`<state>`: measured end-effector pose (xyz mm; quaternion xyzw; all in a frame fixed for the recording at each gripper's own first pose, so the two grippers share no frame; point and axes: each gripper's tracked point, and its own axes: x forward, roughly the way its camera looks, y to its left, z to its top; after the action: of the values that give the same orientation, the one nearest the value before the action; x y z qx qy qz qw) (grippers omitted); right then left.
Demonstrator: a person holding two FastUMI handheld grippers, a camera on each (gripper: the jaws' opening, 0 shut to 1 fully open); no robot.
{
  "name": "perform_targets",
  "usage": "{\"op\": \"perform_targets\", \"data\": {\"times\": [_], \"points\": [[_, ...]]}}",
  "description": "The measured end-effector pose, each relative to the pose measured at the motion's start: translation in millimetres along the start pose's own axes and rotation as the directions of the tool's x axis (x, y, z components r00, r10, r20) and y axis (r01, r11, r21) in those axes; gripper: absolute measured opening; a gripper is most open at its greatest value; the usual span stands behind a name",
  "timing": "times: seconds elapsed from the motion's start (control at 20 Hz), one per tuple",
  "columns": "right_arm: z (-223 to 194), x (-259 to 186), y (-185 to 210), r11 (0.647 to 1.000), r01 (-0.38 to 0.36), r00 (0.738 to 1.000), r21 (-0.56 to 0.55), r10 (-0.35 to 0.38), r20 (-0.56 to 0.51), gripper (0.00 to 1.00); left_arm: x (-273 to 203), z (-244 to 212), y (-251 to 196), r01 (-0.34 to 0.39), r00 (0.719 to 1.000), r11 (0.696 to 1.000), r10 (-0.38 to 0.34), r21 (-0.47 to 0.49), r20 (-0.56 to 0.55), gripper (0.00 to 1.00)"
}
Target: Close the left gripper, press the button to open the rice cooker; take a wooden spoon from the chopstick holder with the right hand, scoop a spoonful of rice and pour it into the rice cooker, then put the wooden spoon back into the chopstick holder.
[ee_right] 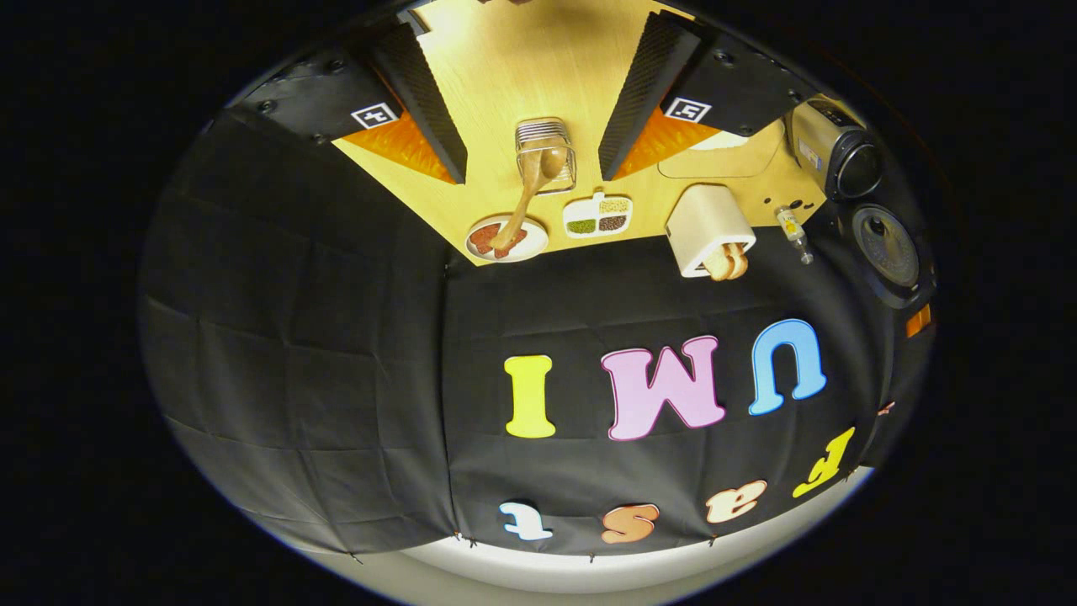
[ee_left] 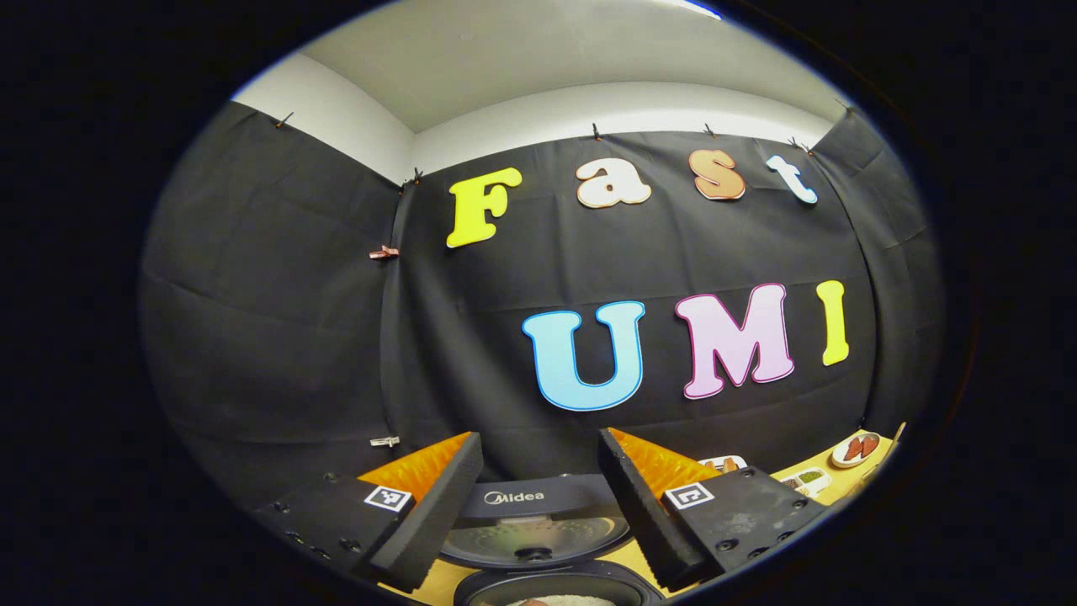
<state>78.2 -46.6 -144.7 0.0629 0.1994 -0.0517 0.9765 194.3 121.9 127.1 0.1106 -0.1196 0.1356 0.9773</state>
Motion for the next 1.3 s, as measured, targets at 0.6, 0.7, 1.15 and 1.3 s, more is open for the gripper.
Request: {"op": "perform_targets", "data": {"times": [0.6, 0.7, 1.15, 1.3], "points": [[-6, -3, 29, 0.995, -0.088, 0.996, -0.046, 0.087, -0.019, 0.99, 4, -43, 14, -0.032, 0.986, 0.997, 0.021, -0.063, -0.167, 1.00], [-4, 2, 31, 0.994, -0.103, 0.995, -0.043, 0.102, -0.015, 0.99, -13, -45, 9, -0.041, 0.978, 0.997, 0.025, -0.071, -0.208, 1.00], [-5, 20, 46, 0.977, -0.198, 0.980, -0.082, 0.197, -0.020, 0.99, -99, -84, -11, -0.078, 0.884, 0.992, 0.021, -0.103, -0.466, 1.00], [-12, 17, 48, 0.974, -0.212, 0.977, -0.079, 0.209, -0.037, 0.99, -127, -114, -20, -0.069, 0.836, 0.992, -0.002, -0.108, -0.549, 1.00]]}}
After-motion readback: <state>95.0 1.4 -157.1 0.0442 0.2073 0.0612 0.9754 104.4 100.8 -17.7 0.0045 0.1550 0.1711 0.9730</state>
